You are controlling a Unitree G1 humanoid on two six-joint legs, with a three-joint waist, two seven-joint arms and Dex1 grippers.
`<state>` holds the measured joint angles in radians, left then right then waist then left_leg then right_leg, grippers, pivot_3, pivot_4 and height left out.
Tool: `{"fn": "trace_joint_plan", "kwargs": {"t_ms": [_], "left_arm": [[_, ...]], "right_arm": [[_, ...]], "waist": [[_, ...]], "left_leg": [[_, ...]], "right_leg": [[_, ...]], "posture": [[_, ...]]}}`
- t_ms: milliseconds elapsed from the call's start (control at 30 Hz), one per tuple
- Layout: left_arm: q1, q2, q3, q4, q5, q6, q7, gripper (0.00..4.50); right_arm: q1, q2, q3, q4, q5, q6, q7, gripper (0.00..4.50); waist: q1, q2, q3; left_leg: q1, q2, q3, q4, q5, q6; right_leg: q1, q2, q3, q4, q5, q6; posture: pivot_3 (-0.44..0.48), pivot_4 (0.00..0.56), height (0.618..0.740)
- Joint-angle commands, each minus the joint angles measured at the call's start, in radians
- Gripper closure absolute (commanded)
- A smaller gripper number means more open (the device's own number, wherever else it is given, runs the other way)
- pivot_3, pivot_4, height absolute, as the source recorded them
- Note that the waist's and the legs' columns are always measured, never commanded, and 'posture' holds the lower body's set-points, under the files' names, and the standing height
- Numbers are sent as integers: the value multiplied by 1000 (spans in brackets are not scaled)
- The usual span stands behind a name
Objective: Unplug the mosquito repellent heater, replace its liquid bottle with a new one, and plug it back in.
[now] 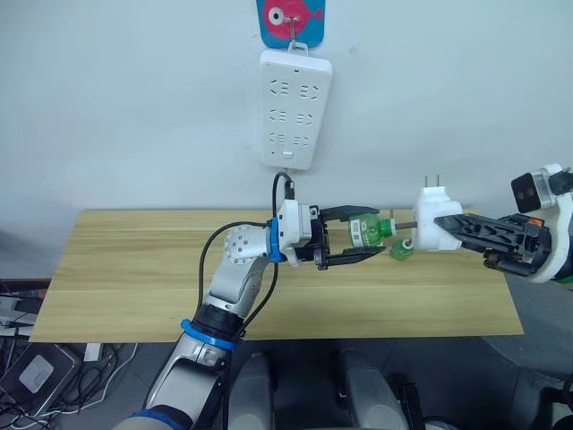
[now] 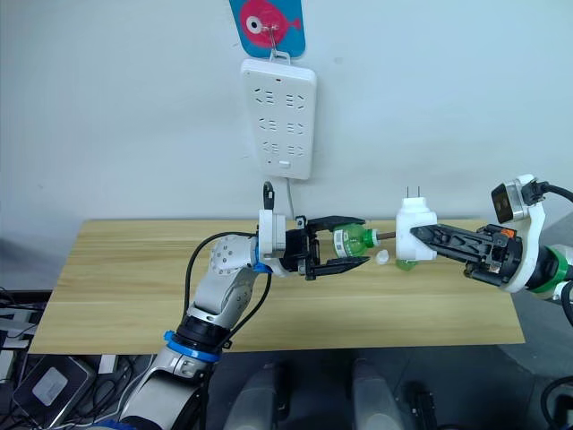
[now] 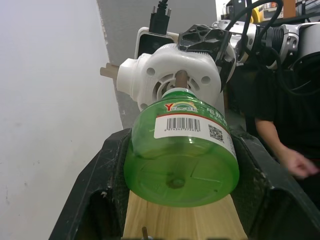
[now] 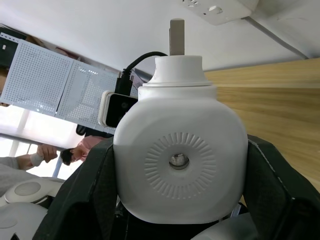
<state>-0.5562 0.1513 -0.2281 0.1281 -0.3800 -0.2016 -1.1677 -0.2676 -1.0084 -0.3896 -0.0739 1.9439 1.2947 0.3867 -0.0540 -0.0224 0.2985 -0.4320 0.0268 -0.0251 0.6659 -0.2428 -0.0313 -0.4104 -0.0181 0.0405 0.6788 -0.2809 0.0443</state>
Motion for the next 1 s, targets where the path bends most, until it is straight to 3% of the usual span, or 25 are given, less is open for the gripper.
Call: {"fn": "trace_joint_plan", "kwargs": {"t_ms": [33,467,1000], "left_arm": [[-11,-3,0,-18,-3,-6,0,2161],[-9,9,6,-13,-9,-14,-8,2161],[-15,-14,-13,-6,23,-26,2,2161]], "right_arm": [[-10,-20,-13,-31,28,3,34,1527],[0,-56,-15,-24,28,15,85,1527],[-50,10,25,-54,28,-29,12,1527]], "waist": [[0,0,0],[-1,0,0],[-2,0,0]], "left_leg": [[0,0,0,0,0,0],[0,0,0,0,0,0],[0,0,0,0,0,0]], "right_leg": [[0,0,0,0,0,0],[0,0,0,0,0,0],[0,0,0,0,0,0]], "posture": [[-123,296,740],[-125,291,740],[-125,297,740]]}}
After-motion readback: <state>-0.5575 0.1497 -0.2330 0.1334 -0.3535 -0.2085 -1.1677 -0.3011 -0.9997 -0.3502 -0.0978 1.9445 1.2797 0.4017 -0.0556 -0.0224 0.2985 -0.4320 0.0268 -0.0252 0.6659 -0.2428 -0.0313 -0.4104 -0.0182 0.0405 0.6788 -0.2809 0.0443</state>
